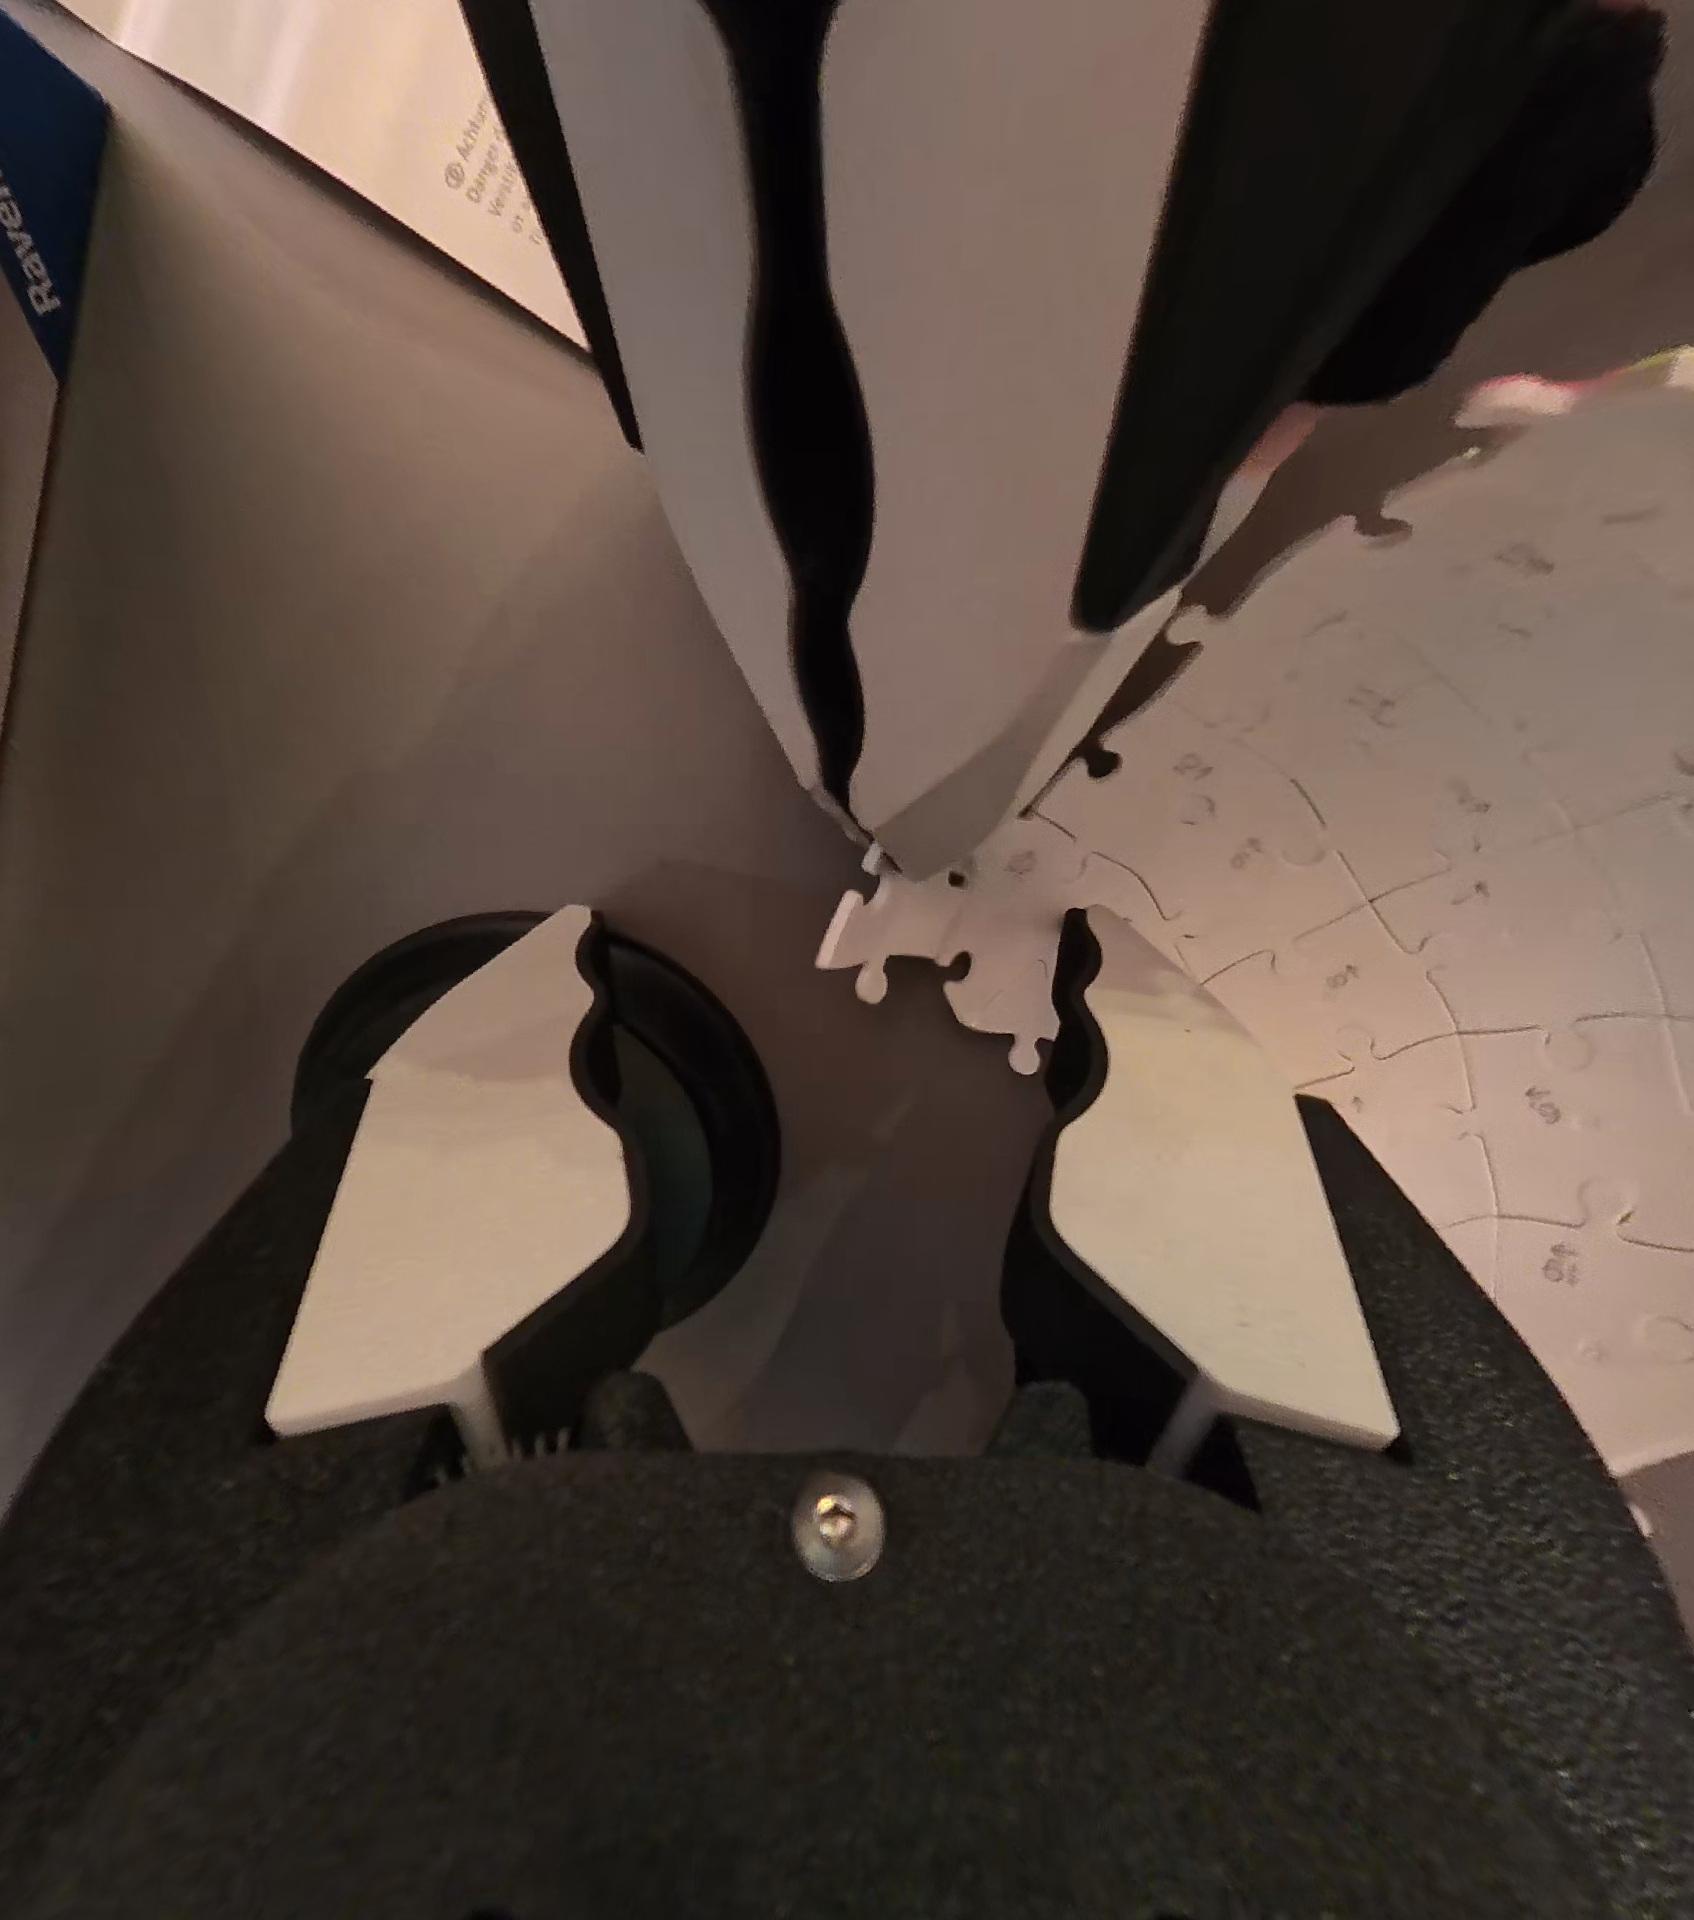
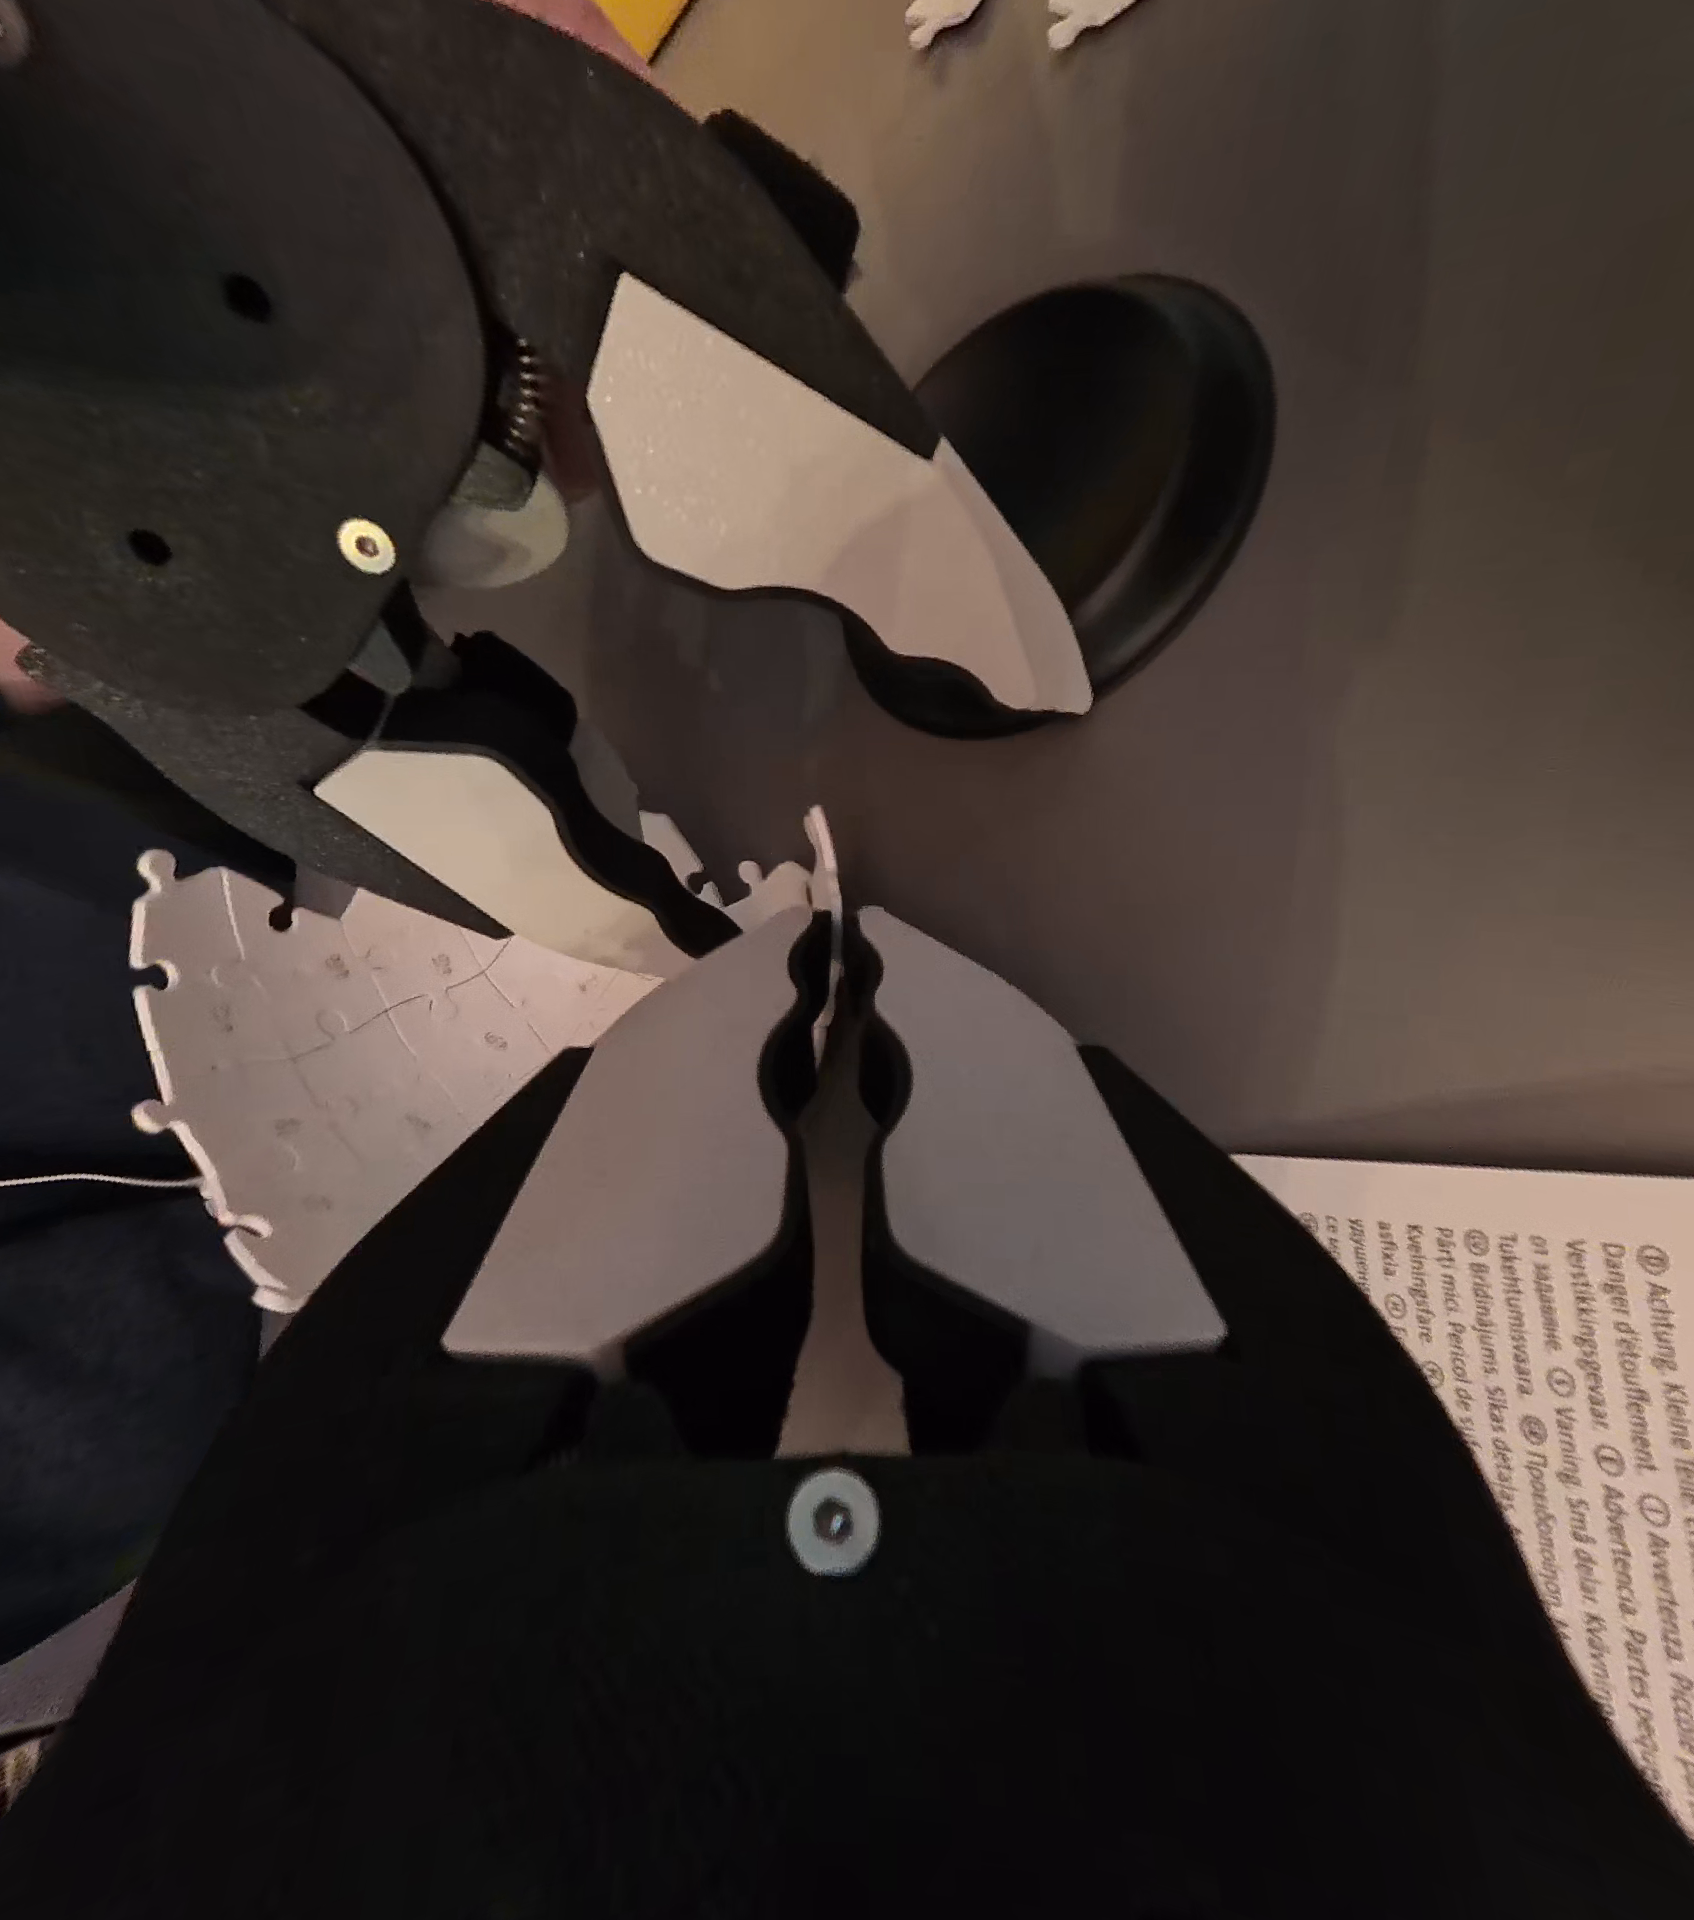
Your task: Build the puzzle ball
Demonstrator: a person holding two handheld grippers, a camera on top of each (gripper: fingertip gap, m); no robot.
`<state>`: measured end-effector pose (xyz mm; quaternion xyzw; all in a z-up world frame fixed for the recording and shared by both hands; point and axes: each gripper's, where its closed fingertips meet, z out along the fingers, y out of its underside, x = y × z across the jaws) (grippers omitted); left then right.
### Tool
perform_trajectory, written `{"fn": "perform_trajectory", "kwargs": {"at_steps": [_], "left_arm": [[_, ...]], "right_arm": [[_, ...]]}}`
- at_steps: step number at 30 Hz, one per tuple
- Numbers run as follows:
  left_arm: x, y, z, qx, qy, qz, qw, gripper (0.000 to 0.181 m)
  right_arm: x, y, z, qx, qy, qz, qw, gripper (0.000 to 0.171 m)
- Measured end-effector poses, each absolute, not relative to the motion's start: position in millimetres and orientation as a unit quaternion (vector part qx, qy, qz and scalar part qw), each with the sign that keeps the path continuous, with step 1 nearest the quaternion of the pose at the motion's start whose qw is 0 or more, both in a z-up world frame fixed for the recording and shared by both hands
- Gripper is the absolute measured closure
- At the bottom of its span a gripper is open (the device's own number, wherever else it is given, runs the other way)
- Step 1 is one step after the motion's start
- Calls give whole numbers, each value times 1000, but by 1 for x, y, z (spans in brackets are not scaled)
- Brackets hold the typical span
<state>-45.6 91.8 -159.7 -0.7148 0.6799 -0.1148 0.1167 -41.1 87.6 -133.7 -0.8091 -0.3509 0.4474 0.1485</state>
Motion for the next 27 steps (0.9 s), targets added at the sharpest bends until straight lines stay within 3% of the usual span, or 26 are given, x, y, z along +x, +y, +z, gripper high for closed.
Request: {"fn": "perform_trajectory", "kwargs": {"at_steps": [27], "left_arm": [[-45, 93, -160, -720, 677, -104, 110, 100]], "right_arm": [[-33, 85, -144, -820, -321, 454, 140, 168]]}}
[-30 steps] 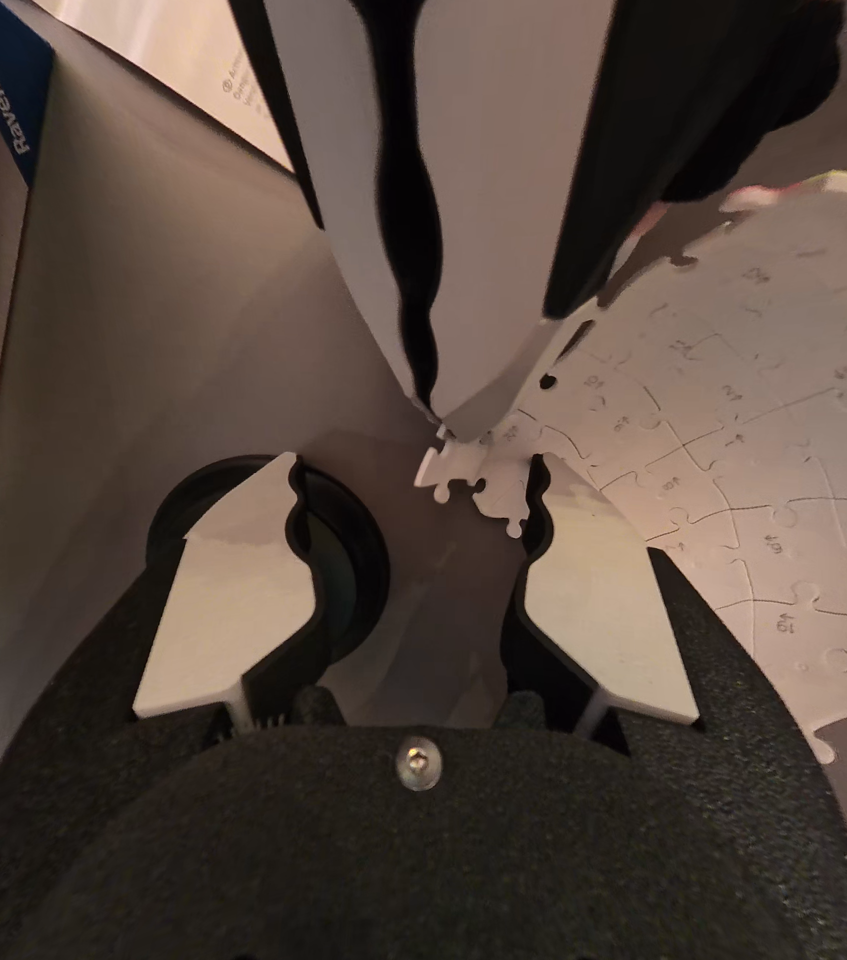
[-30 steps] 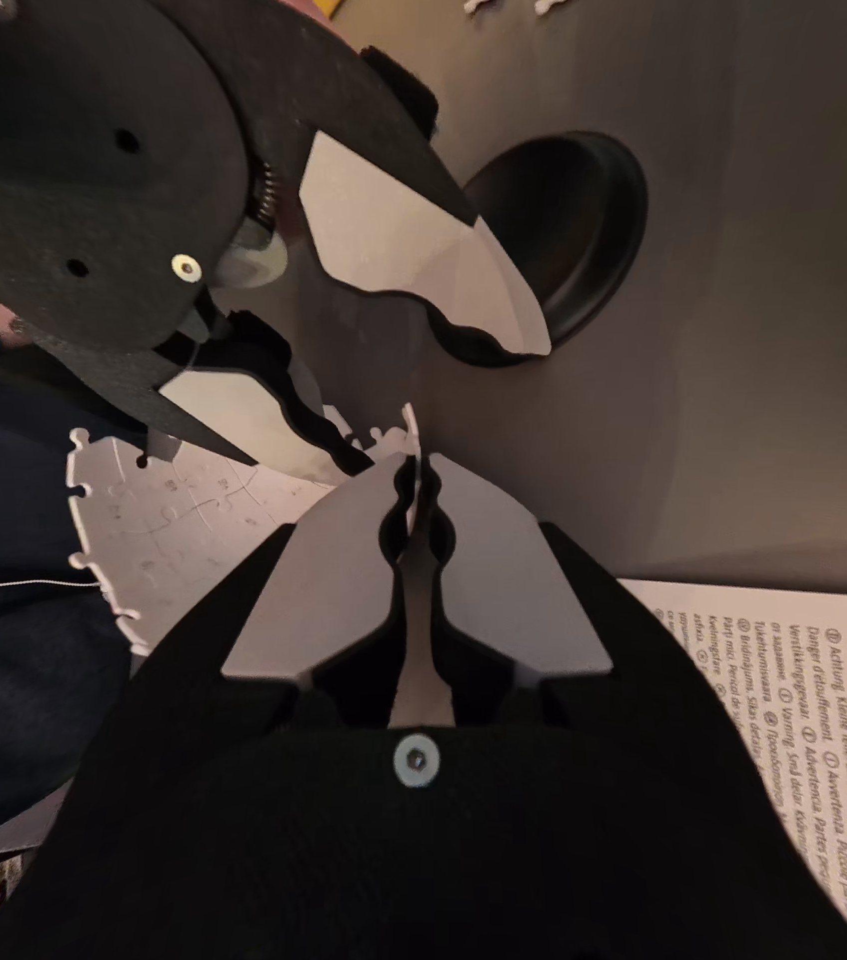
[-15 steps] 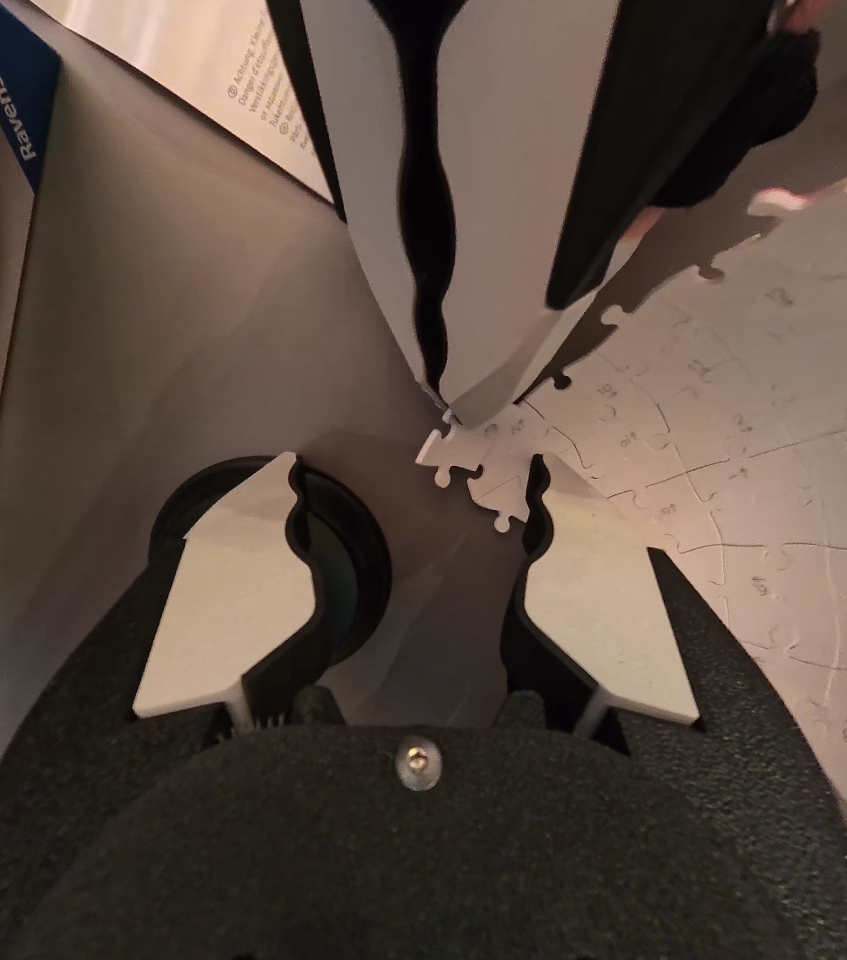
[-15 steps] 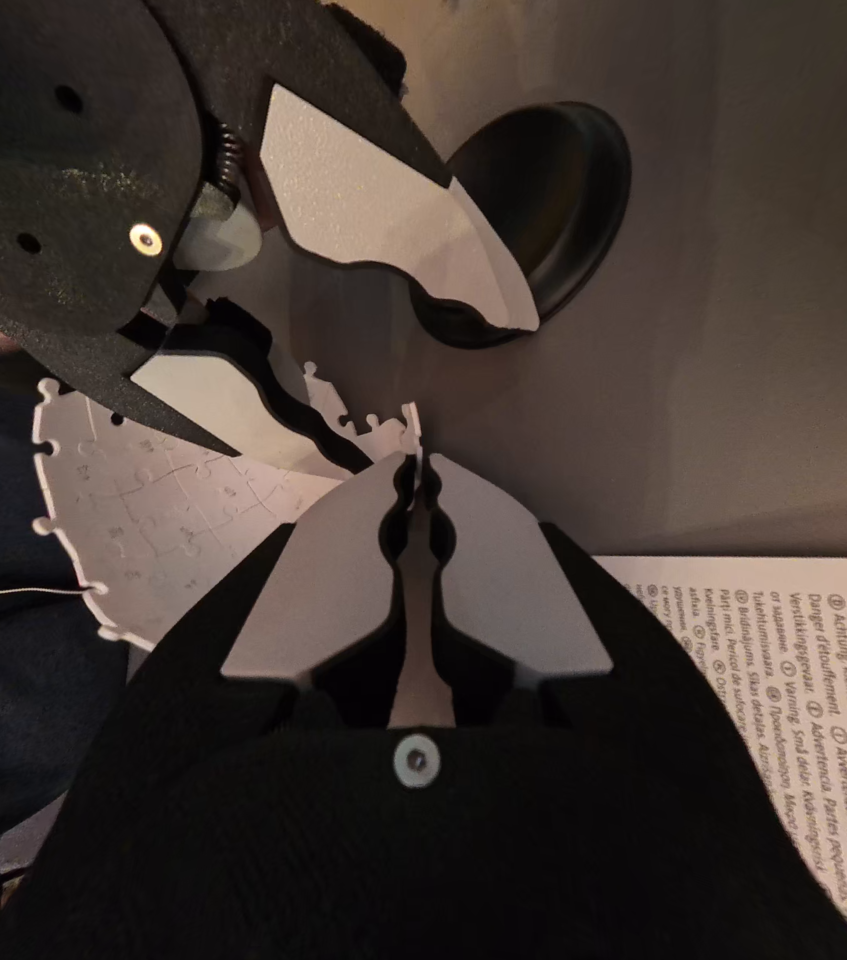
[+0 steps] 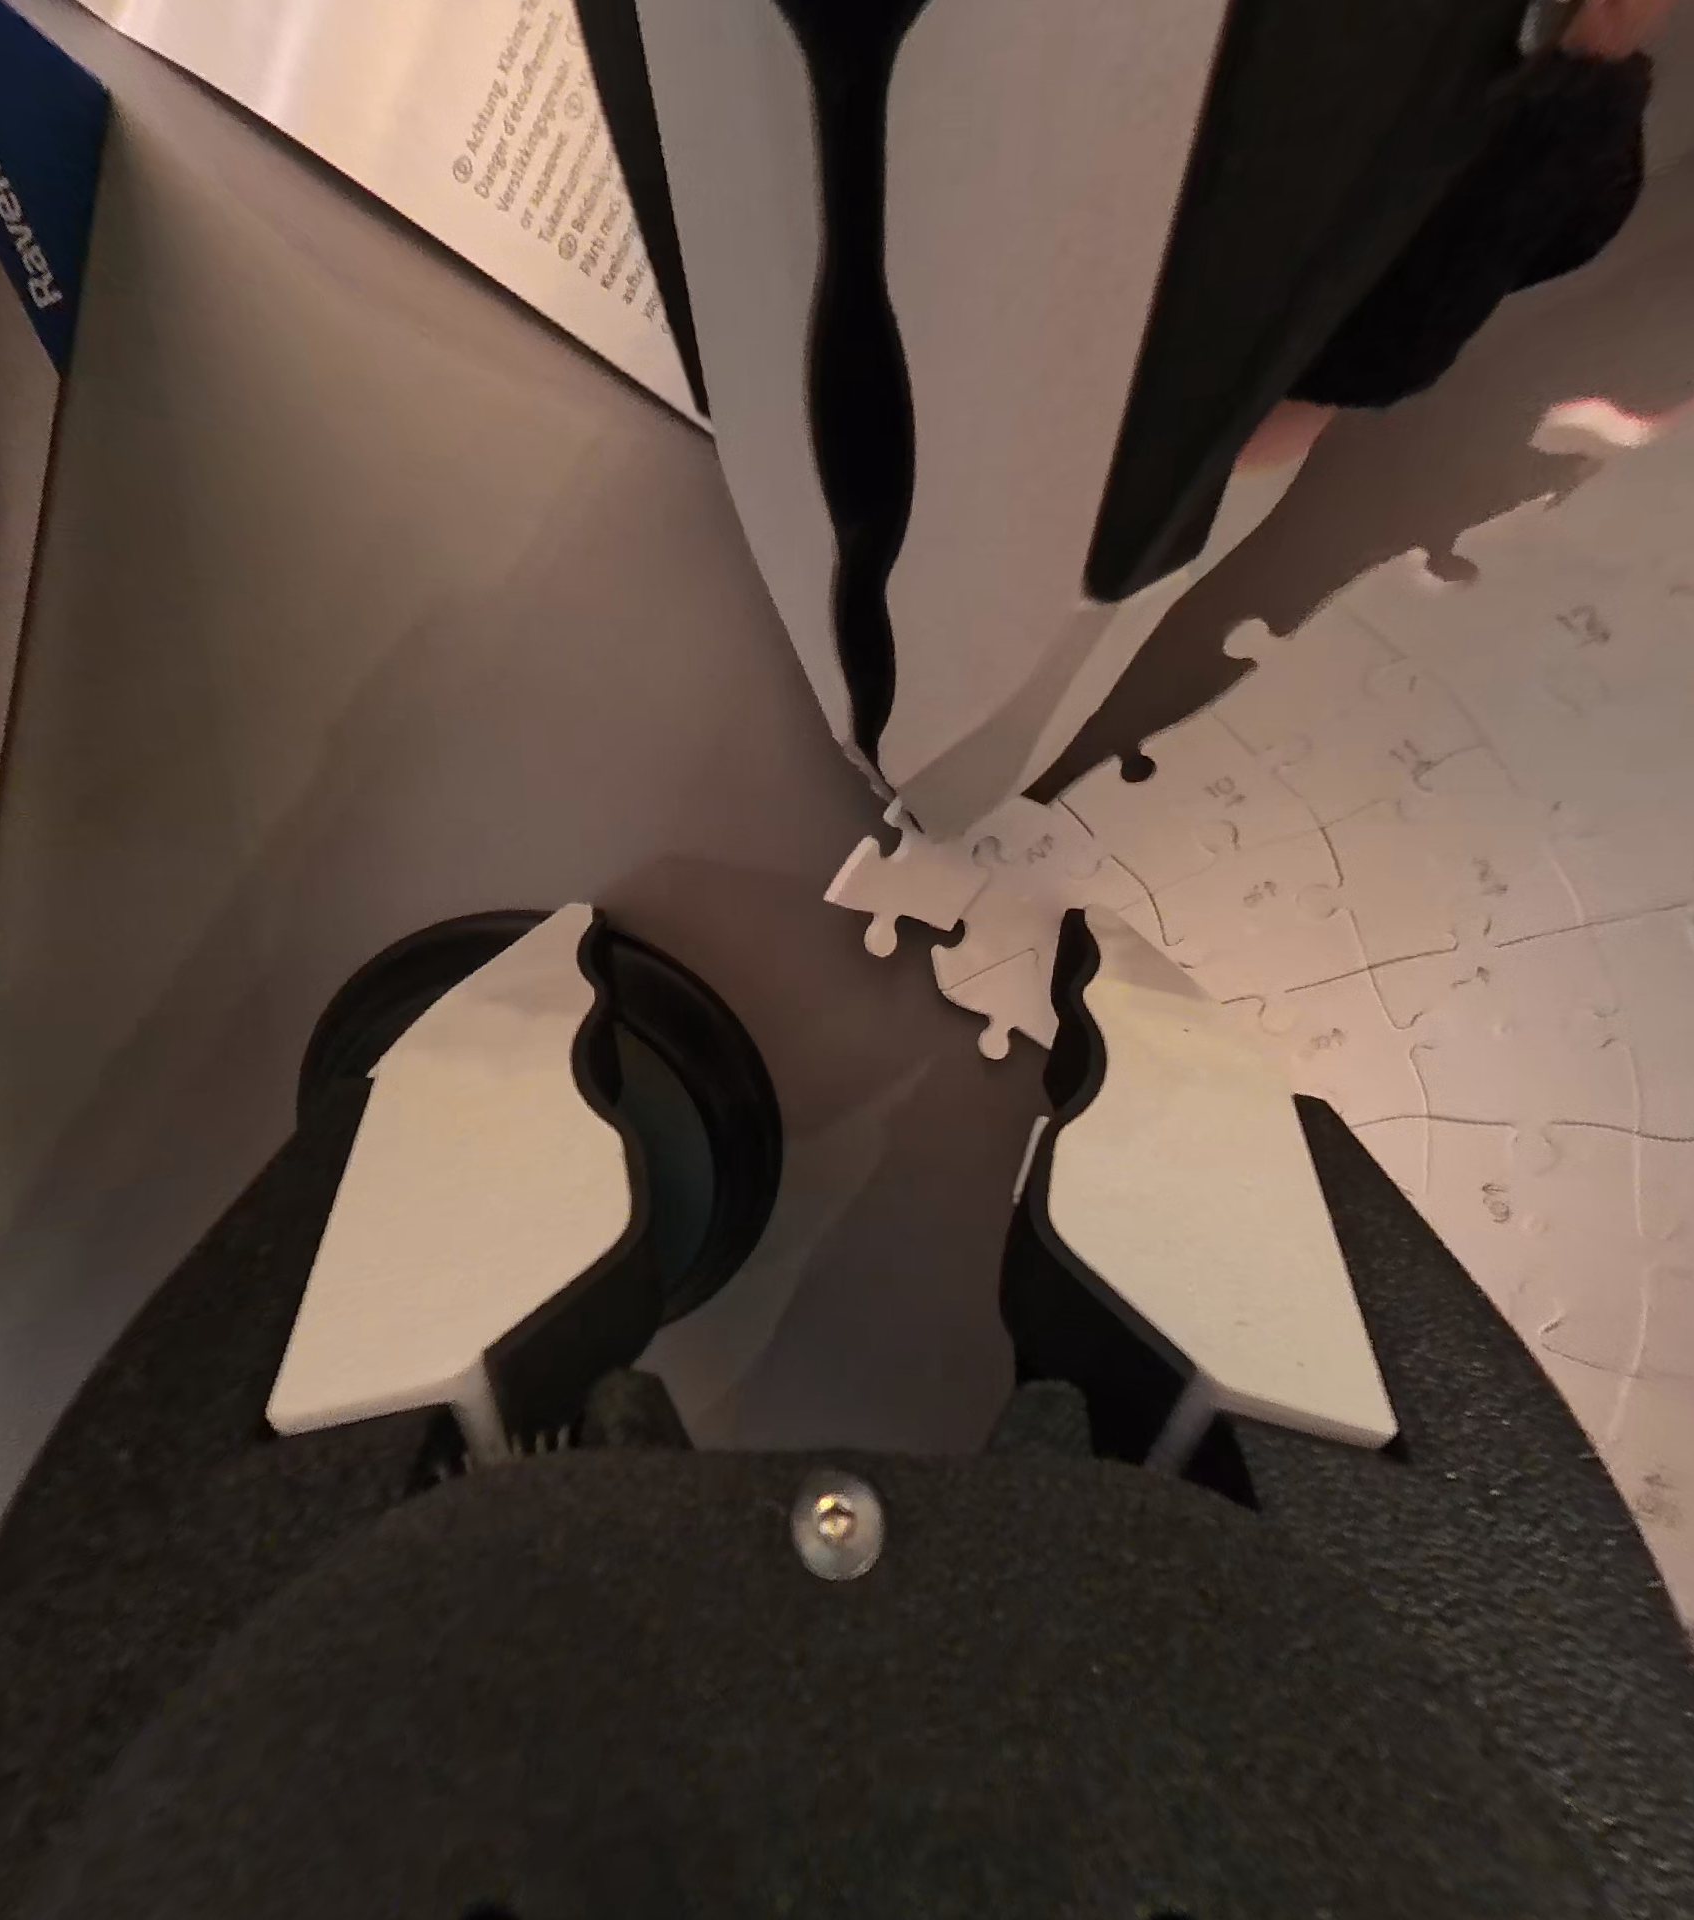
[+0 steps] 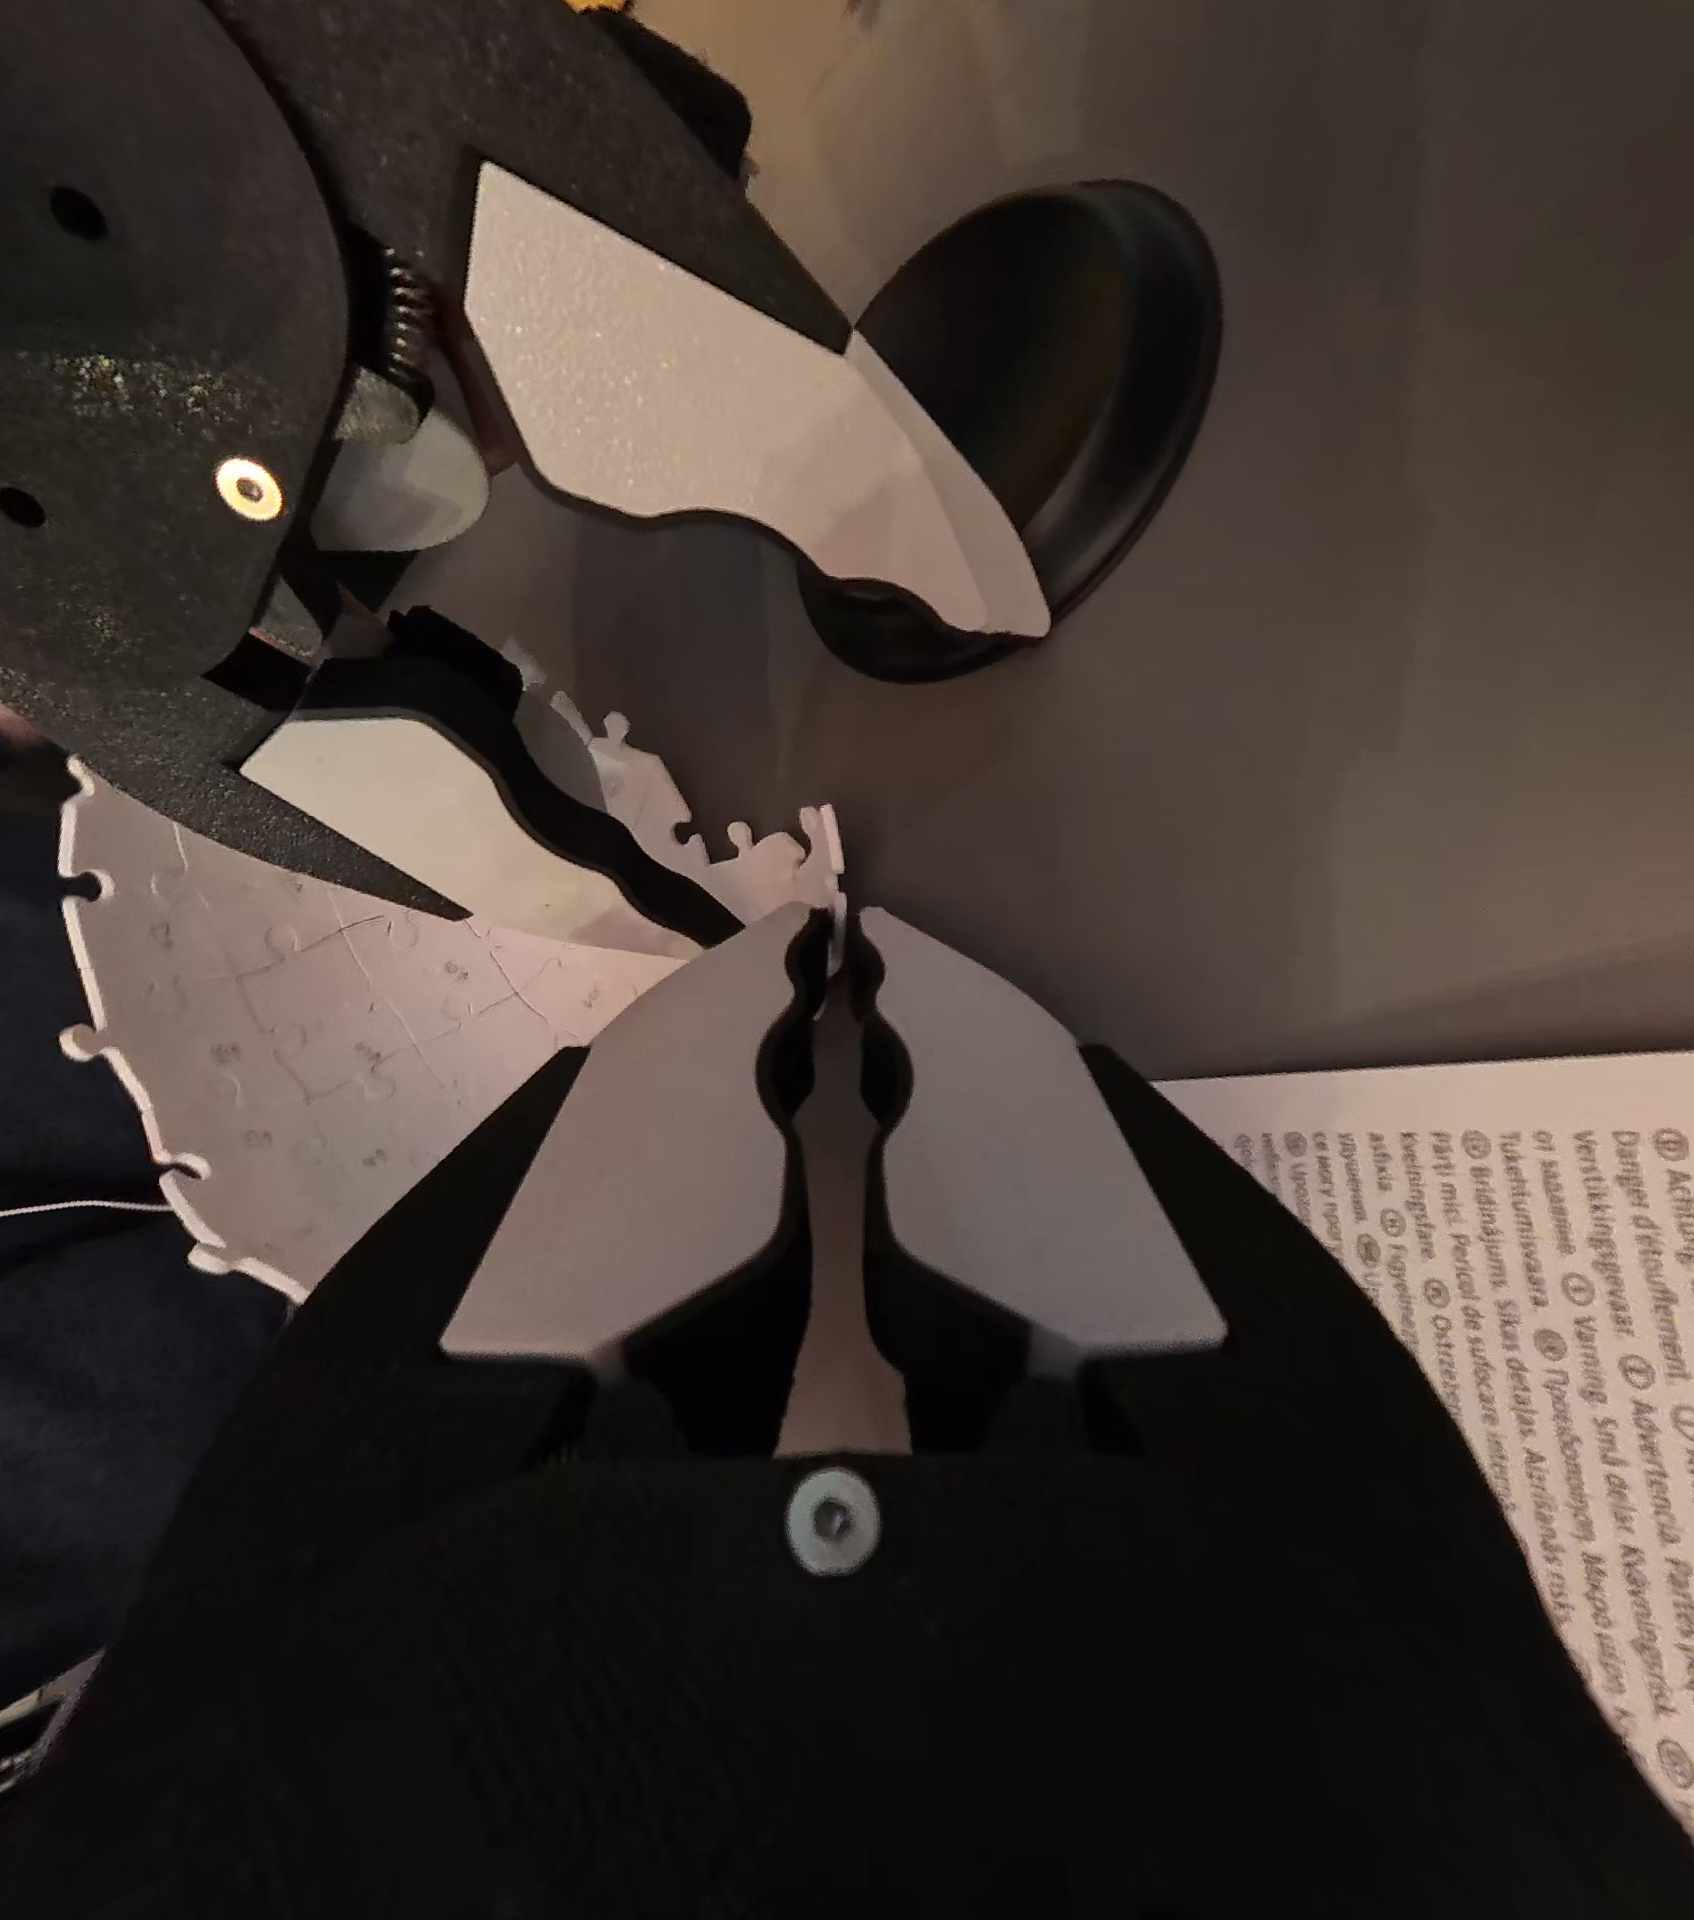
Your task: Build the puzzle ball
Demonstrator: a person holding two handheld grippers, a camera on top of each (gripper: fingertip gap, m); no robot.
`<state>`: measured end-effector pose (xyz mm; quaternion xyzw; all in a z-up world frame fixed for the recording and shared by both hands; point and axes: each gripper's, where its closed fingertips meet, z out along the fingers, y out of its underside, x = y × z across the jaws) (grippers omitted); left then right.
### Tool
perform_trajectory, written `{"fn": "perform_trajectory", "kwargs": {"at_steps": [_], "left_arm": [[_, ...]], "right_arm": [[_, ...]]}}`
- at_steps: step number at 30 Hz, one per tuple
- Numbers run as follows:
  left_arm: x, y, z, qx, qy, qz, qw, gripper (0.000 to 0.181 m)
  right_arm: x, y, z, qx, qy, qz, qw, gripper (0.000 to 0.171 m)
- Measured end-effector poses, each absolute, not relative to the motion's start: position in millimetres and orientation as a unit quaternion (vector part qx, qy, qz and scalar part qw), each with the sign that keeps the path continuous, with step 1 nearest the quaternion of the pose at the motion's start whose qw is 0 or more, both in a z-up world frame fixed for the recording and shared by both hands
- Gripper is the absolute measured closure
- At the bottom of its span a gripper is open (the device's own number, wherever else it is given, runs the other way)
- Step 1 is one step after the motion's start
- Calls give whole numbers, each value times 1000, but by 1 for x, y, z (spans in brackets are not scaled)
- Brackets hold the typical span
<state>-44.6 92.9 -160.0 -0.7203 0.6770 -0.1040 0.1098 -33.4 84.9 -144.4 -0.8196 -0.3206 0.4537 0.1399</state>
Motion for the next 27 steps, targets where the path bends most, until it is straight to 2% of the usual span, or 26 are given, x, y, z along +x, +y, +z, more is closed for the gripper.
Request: {"fn": "perform_trajectory", "kwargs": {"at_steps": [27], "left_arm": [[-43, 93, -160, -739, 660, -91, 102, 102]], "right_arm": [[-16, 83, -141, -828, -287, 447, 181, 168]]}}
